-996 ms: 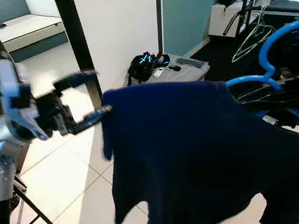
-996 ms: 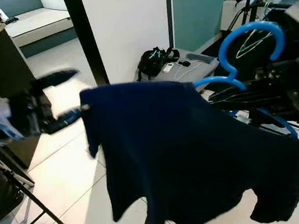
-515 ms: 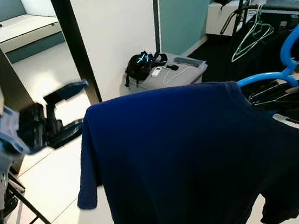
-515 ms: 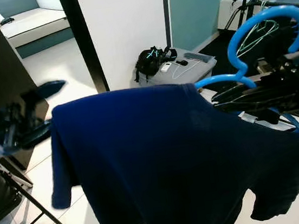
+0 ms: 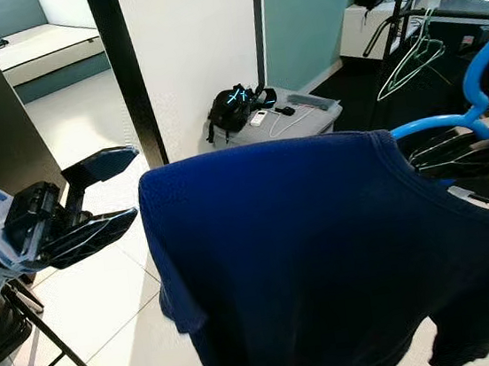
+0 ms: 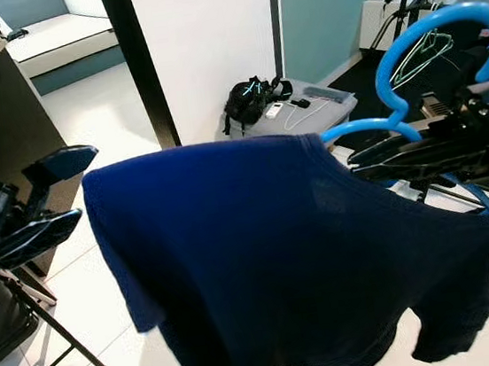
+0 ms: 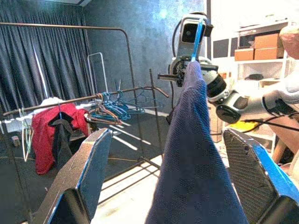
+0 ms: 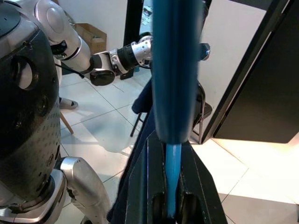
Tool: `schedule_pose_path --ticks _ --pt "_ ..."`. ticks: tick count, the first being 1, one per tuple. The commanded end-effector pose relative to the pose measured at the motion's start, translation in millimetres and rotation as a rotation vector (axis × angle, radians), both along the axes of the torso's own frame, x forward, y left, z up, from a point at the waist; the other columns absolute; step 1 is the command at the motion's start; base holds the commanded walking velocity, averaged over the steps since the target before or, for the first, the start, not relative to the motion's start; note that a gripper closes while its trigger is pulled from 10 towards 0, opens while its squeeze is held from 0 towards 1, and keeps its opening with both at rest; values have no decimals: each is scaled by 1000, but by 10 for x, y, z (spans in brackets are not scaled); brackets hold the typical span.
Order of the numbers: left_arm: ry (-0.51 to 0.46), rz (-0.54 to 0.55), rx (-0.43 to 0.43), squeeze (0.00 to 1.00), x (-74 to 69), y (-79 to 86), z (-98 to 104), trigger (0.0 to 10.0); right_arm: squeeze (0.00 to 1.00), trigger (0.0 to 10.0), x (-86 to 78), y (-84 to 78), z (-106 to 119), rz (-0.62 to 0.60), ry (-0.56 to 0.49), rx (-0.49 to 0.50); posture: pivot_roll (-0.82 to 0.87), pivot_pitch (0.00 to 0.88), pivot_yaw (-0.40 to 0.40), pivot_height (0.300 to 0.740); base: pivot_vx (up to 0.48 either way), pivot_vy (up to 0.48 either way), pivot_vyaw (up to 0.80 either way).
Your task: Hang hanger
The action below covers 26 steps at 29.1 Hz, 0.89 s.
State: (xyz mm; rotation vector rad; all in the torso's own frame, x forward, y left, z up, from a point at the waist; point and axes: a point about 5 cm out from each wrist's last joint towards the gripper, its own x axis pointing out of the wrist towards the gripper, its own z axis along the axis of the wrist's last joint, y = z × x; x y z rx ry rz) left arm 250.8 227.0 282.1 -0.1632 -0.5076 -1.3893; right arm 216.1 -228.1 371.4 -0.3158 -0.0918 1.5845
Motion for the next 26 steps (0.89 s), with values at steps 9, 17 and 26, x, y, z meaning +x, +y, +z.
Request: schedule_pose_path --ticks 9,17,26 --pt "55 -127 19 0 -90 -132 -87 10000 0 10000 -21 6 46 13 -21 11 -60 0 23 735 0 0 0" --pt "83 -164 46 0 -89 -299 -205 10000 0 10000 -16 12 51 15 -24 18 -58 0 24 735 0 0 0" --pt "126 -132 21 0 -15 -479 -314 0 0 10000 -8 39 42 25 -23 39 -55 0 25 735 0 0 0"
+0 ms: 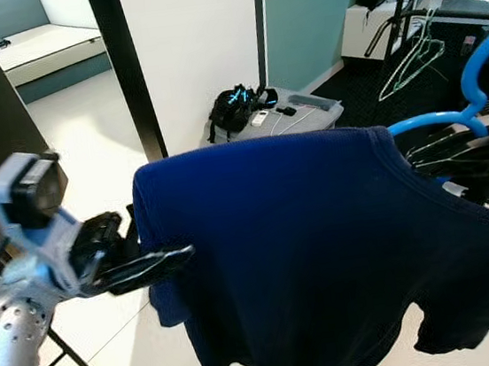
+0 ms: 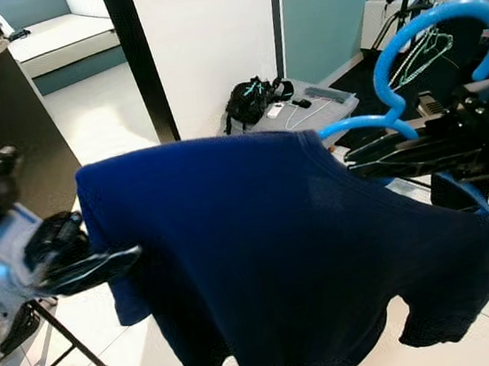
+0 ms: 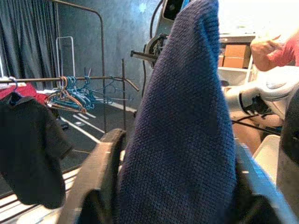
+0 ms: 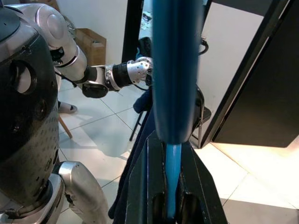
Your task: Hang hanger
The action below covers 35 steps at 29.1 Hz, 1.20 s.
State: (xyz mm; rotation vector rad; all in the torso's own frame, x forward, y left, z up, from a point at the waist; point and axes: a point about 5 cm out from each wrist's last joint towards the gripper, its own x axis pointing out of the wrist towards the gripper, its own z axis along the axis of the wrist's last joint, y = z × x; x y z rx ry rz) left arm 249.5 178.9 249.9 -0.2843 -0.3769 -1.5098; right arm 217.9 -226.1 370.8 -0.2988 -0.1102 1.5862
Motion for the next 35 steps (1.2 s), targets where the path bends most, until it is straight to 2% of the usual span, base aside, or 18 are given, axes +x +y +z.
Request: schedule_pose_path --ticks 1,7,9,11,15,16,17,18,20,21,22,26,31,35 --pt "-11 11 5 0 -1 1 8 0 0 10000 -26 20 48 20 -23 17 -55 0 25 735 0 0 0" --pt "-33 49 12 0 23 43 40 0 0 10000 -18 22 43 19 -21 22 -54 0 24 735 0 0 0" --pt "-48 83 13 0 44 95 73 0 0 10000 -15 19 36 14 -18 21 -55 0 25 735 0 0 0" --pt "-97 173 20 0 86 270 180 0 0 10000 -4 -5 11 -9 -7 14 -55 0 25 735 0 0 0" --pt "-107 191 21 0 92 304 203 0 0 10000 -2 -12 6 -14 -5 14 -55 0 25 735 0 0 0" --pt "-162 283 28 0 97 554 371 0 0 10000 41 -98 -68 -99 16 -10 -57 0 22 735 0 0 0" --pt "-178 309 28 0 93 623 421 0 0 10000 53 -123 -92 -124 23 -19 -57 0 22 735 0 0 0" --pt "-178 309 28 0 93 623 421 0 0 10000 53 -123 -92 -124 23 -19 -57 0 22 735 0 0 0" --pt "-224 371 16 0 64 800 587 0 0 10000 95 -188 -264 -204 67 -69 -53 0 23 735 0 0 0" --pt "-224 371 16 0 64 800 587 0 0 10000 95 -188 -264 -204 67 -69 -53 0 23 735 0 0 0" --pt "-243 392 8 0 45 865 655 0 0 10000 110 -212 -357 -235 90 -91 -53 0 23 735 0 0 0" --pt "-266 417 -2 0 19 942 736 0 0 10000 124 -242 -493 -273 127 -116 -52 0 23 735 0 0 0" --pt "-289 409 -31 0 -15 971 792 0 0 10000 147 -263 -800 -336 204 -155 -49 0 22 735 0 0 0" --pt "-277 397 -21 0 8 941 752 0 0 10000 143 -266 -806 -342 203 -144 -49 0 22 735 0 0 0"
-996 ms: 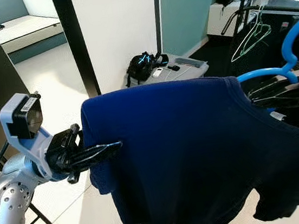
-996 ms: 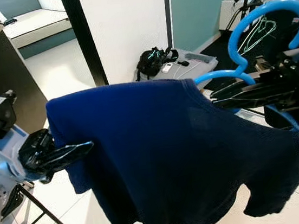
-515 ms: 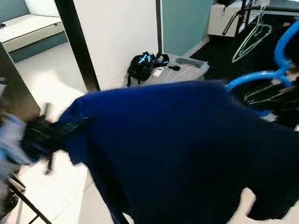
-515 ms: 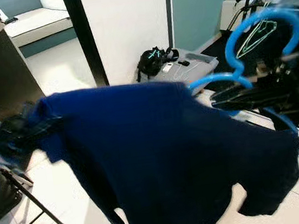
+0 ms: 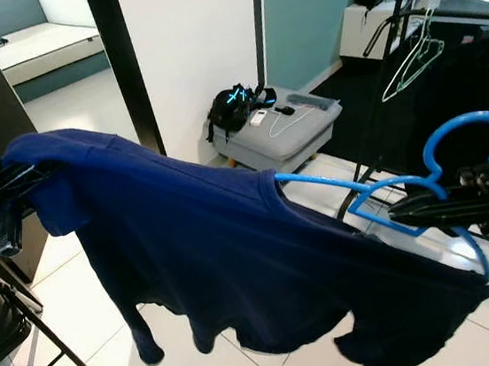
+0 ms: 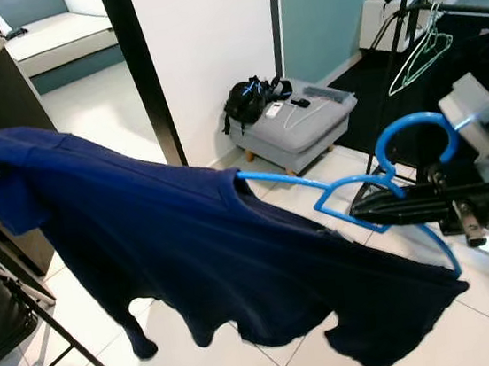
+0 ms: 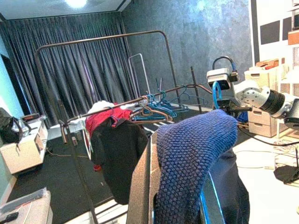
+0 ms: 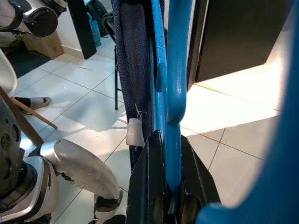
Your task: Hang hanger
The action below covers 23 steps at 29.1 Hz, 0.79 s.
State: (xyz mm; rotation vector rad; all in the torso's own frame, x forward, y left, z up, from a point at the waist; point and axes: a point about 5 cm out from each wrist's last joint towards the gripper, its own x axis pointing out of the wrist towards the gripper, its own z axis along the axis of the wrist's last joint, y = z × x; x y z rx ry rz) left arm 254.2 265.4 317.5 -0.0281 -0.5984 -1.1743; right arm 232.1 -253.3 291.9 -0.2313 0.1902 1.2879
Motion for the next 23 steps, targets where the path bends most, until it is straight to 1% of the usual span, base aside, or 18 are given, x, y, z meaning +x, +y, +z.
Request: schedule_pose_path --ticks 1,2,5,7,8,9,10,11,12,13,15,17,18,19,20,21,22,23 --pt "-16 16 -6 0 -14 52 34 0 0 10000 -3 1 3 -11 -13 -18 -50 0 25 735 0 0 0" --pt "9 20 24 0 25 12 -50 0 0 10000 -4 -11 49 -15 -31 -8 -52 0 25 735 0 0 0" --pt "32 23 52 0 55 -26 -129 0 0 10000 -4 -26 92 -20 -48 -1 -52 0 25 735 0 0 0" --pt "93 48 99 0 136 -113 -323 0 0 10000 -16 -71 210 -31 -87 9 -57 0 26 735 0 0 0" --pt "93 48 99 0 136 -113 -323 0 0 10000 -16 -71 210 -31 -87 9 -57 0 26 735 0 0 0" --pt "130 69 134 0 191 -193 -454 1333 0 10000 -18 -81 289 -33 -113 26 -57 0 26 735 0 0 0" --pt "130 69 134 0 191 -193 -454 1333 0 10000 -18 -81 289 -33 -113 26 -57 0 26 735 0 0 0" --pt "152 81 159 0 224 -249 -540 1333 0 10000 -21 -86 338 -34 -131 37 -59 0 26 735 0 0 0" --pt "180 76 219 0 248 -387 -710 10000 0 10000 -4 -73 416 -39 -165 69 -59 0 26 735 0 0 0" --pt "196 63 261 0 255 -504 -838 10000 0 10000 10 -56 468 -39 -184 96 -62 0 24 735 0 0 0" --pt "212 21 292 0 248 -728 -993 10000 0 10000 25 -12 488 -26 -192 115 -63 0 21 735 0 0 0" --pt "212 21 292 0 248 -728 -993 10000 0 10000 25 -12 488 -26 -192 115 -63 0 21 735 0 0 0" --pt "215 8 295 0 245 -796 -1021 10000 0 10000 28 2 475 -19 -187 110 -64 0 20 735 0 0 0" --pt "215 -5 328 0 239 -863 -1064 10000 0 10000 37 17 446 -15 -177 100 -65 0 19 735 0 0 0" --pt "215 -5 328 0 239 -863 -1064 10000 0 10000 37 17 446 -15 -177 100 -65 0 19 735 0 0 0" --pt "217 3 367 294 246 -884 -1104 10000 0 10000 47 25 414 -14 -165 84 -65 0 19 735 0 0 0" --pt "216 35 411 969 268 -845 -1138 10000 0 10000 54 23 392 -15 -152 70 -67 0 17 735 0 0 0" --pt "220 69 451 1000 290 -788 -1166 10000 0 10000 57 15 377 -19 -143 56 -67 0 17 735 0 0 0"
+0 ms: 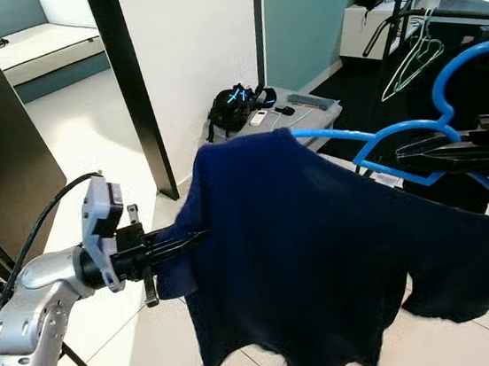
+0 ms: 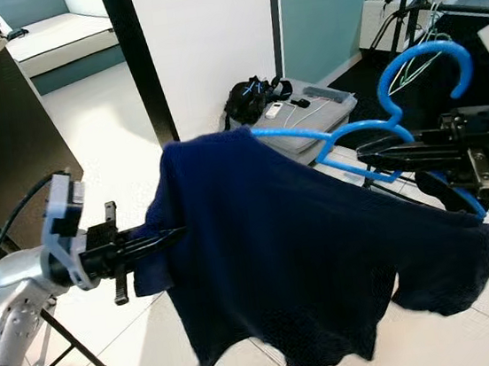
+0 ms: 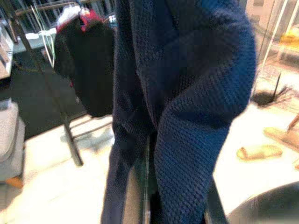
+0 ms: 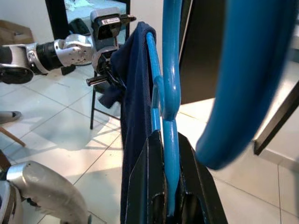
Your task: Hang hanger
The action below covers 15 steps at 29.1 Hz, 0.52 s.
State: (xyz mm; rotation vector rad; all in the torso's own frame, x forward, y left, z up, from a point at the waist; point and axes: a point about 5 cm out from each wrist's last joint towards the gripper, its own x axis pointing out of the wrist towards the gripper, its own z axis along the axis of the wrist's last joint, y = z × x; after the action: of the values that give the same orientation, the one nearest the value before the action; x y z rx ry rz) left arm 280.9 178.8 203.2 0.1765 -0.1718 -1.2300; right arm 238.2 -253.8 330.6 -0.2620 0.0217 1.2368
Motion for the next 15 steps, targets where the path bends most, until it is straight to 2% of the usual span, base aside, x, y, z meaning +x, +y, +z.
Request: schedule_pose_path --ticks 1,3,5,6,7,9,12,13,14,15 --pt "-7 39 69 1000 23 79 -24 10000 0 10000 -3 20 -10 13 6 -15 -67 0 17 735 0 0 0" --pt "-7 59 93 1000 37 123 -37 10000 0 10000 -2 13 -16 11 11 -23 -67 0 17 735 0 0 0" --pt "25 97 182 1000 9 330 -70 10000 0 10000 5 -26 -63 -10 35 -69 -68 0 18 735 0 0 0" --pt "36 106 185 1000 -21 424 -33 10000 0 10000 7 -43 -93 -18 49 -91 -69 0 17 735 0 0 0" --pt "36 106 185 1000 -21 424 -33 10000 0 10000 7 -43 -93 -18 49 -91 -69 0 17 735 0 0 0" --pt "40 103 130 1000 -101 577 136 10000 0 10000 14 -67 -151 -30 76 -124 -65 0 14 735 0 0 0" --pt "36 96 108 1000 -129 614 203 10000 0 10000 16 -73 -168 -34 84 -132 -65 0 14 735 0 0 0" --pt "29 62 66 1000 -197 678 352 10000 0 10000 22 -83 -207 -39 97 -154 -64 0 12 735 0 0 0" --pt "29 62 66 1000 -197 678 352 10000 0 10000 22 -83 -207 -39 97 -154 -64 0 12 735 0 0 0" --pt "-34 44 13 1000 -243 740 560 10000 0 10000 31 -89 -250 -40 106 -183 -61 0 11 735 0 0 0"
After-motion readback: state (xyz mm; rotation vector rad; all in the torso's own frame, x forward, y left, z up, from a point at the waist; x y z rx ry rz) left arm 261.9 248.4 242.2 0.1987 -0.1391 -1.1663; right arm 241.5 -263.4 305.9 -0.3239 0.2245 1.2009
